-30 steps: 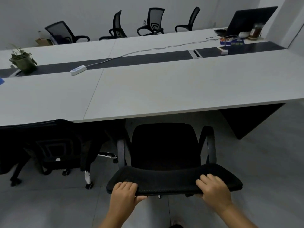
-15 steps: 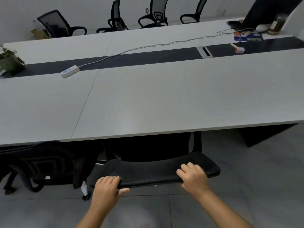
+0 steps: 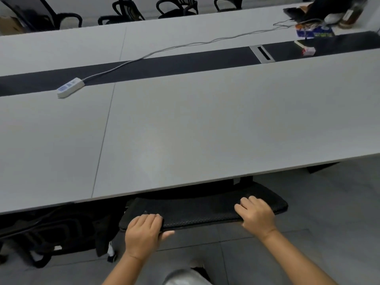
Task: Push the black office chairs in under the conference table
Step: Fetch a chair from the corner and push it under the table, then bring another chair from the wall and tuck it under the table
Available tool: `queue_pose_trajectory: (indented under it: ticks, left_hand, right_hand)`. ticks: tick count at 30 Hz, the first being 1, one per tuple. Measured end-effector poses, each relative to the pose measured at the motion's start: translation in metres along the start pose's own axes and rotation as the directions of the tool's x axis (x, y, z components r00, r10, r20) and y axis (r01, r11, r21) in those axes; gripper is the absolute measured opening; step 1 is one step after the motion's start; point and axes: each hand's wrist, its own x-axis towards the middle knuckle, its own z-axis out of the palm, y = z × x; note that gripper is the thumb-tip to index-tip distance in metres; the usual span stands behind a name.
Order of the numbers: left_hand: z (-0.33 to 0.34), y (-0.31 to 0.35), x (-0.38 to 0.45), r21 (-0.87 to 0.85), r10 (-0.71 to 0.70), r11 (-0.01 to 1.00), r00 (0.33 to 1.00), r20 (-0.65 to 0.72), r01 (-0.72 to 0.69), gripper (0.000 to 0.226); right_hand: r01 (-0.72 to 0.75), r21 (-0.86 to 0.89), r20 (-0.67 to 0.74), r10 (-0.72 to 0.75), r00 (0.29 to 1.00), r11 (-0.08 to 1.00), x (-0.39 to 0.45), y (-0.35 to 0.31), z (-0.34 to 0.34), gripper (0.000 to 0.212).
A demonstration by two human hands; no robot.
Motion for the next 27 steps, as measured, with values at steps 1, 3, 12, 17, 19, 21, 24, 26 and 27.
queue_pose_trajectory:
  ticks: [1, 3, 12, 17, 19, 21, 24, 26, 27]
  left_hand:
    - [0.002, -0.001, 0.004, 0.002, 0.005, 1.0, 1.0, -0.029, -0.005, 0.052]
    - [0.004, -0.001, 0.014, -0.001, -0.001, 1.0, 0.999, -0.052, 0.001, 0.058]
    - [-0.021, 0.016, -0.011, -0.089, -0.077, 0.991, 0.963, 0.258, 0.103, 0.071]
    - [-0.053, 0.038, -0.002, -0.237, -0.146, 0.93, 0.873, 0.465, 0.282, 0.082]
    - [-0.056, 0.06, 0.009, -0.377, -0.12, 0.876, 0.892, 0.436, 0.302, 0.079]
    - [-0.055, 0.092, 0.017, -0.516, -0.095, 0.806, 0.924, 0.371, 0.29, 0.066]
    - [-0.046, 0.15, 0.027, -0.672, 0.007, 0.688, 0.923, 0.384, 0.274, 0.015]
    - [-0.035, 0.188, 0.031, -0.747, 0.169, 0.574, 0.845, 0.508, 0.335, 0.031]
    - [-0.031, 0.207, 0.031, -0.765, 0.27, 0.529, 0.782, 0.562, 0.368, 0.036]
  right_hand:
    - [-0.014, -0.013, 0.015, 0.014, 1.0, 1.0, 0.006, 0.002, -0.003, 0.029]
    - [-0.021, -0.035, 0.019, 0.022, 1.0, 0.999, 0.014, 0.008, -0.007, 0.028]
    - [-0.108, 0.05, 0.154, 0.099, 0.983, 0.993, -0.018, -0.009, -0.013, 0.034]
    - [-0.282, 0.178, 0.171, 0.252, 0.953, 0.943, -0.034, -0.026, -0.027, 0.056]
    - [-0.359, 0.24, 0.149, 0.331, 0.932, 0.902, -0.049, -0.027, -0.035, 0.056]
    - [-0.459, 0.303, 0.16, 0.43, 0.889, 0.835, -0.073, -0.025, -0.042, 0.052]
    - [-0.666, 0.427, 0.181, 0.664, 0.725, 0.611, -0.124, -0.013, -0.055, 0.04]
    - [-0.77, 0.451, 0.202, 0.789, 0.58, 0.451, -0.164, -0.006, -0.064, 0.038]
    - [-0.816, 0.443, 0.215, 0.84, 0.498, 0.37, -0.184, -0.004, -0.07, 0.038]
